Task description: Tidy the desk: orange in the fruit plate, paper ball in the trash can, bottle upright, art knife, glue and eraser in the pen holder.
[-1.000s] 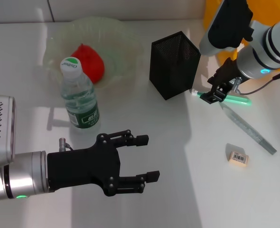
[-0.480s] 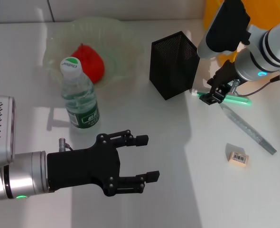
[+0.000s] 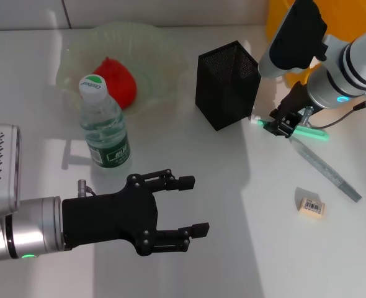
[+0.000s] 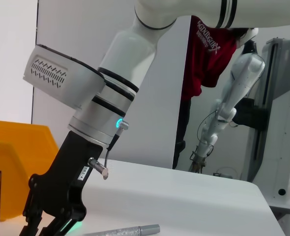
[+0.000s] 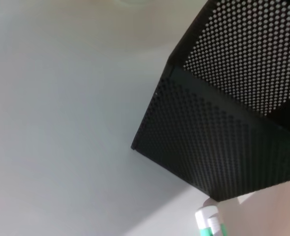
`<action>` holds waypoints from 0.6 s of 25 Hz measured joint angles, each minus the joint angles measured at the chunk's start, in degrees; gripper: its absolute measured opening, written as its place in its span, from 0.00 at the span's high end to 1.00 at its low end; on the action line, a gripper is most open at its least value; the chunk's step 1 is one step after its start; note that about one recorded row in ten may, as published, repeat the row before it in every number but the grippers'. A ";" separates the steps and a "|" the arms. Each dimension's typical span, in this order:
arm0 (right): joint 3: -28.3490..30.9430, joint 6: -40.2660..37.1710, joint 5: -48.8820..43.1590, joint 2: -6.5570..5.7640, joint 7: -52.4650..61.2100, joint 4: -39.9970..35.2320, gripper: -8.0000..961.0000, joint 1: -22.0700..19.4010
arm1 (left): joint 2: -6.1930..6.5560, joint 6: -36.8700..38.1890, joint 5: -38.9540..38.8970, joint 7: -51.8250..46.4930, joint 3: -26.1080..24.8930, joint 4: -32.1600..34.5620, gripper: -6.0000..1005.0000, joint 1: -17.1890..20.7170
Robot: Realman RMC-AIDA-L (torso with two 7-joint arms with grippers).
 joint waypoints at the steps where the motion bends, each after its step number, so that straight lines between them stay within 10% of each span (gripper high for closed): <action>1: 0.02 0.11 0.00 0.00 0.00 0.52 0.73 0.23 | 0.00 0.03 0.00 0.00 0.00 0.00 0.22 -0.07; 15: 0.05 0.68 0.01 -0.18 -0.09 2.35 0.74 1.09 | 0.00 0.26 0.00 0.00 0.00 0.00 0.22 0.10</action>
